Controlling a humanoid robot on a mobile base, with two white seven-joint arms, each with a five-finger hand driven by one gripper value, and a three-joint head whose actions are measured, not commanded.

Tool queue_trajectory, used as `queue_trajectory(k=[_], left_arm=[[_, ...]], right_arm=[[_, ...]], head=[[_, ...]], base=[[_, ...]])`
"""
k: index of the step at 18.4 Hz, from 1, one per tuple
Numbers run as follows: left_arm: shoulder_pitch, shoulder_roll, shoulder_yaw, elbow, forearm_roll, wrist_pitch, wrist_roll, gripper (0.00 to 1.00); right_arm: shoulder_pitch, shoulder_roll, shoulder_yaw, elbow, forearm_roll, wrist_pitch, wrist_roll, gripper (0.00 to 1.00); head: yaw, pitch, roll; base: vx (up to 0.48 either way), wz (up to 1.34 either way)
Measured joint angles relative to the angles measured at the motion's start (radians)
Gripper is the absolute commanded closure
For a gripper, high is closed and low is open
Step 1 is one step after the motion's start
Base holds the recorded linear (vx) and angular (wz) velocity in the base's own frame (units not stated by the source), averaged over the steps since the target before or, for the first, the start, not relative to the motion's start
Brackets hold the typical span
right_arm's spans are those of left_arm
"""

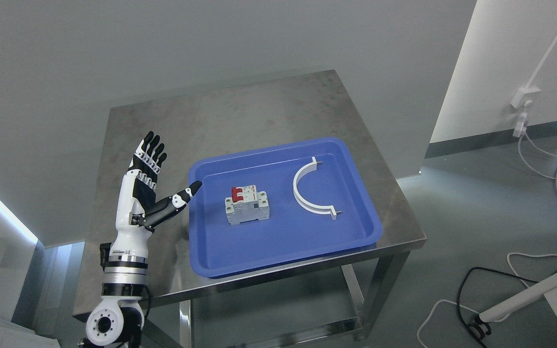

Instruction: Place circuit breaker on shelf

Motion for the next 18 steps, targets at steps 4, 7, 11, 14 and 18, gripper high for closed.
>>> queue_trajectory(k=[4,7,11,14,18], left_arm=[[0.004,0.0,0.008,-0.001,0.0,-0.021,-0.007,0.0],[-0.002,0.024,0.01,-0.001,0.0,-0.026,-0.04,0.0],[-0.045,0.08,-0.002,0.001,-0.022,0.009,-0.243,0.0],[-0.101,0.115,-0.009,0.007,-0.065,0.052,-0.332,0.0],[-0.107,0.092,0.029,0.013,-0.088,0.065,-0.321,0.0]], right_arm=[[0.0,0.0,0.0,0.0,0.0,0.0,-0.001,0.0],[0.0,0.0,0.0,0.0,0.0,0.0,-0.001,0.0],[0.0,0.0,0.0,0.0,0.0,0.0,-0.005,0.0],[0.0,0.0,0.0,0.0,0.0,0.0,-0.005,0.0],[0.0,0.0,0.0,0.0,0.0,0.0,-0.003,0.0]], head=[[0.0,0.0,0.0],[0.0,0.0,0.0],[0.0,0.0,0.0],[0.0,0.0,0.0],[0.0,0.0,0.0]], base=[[-0.057,0.02],[-0.094,0.01],[-0.056,0.02],[-0.019,0.03],[-0.001,0.0]])
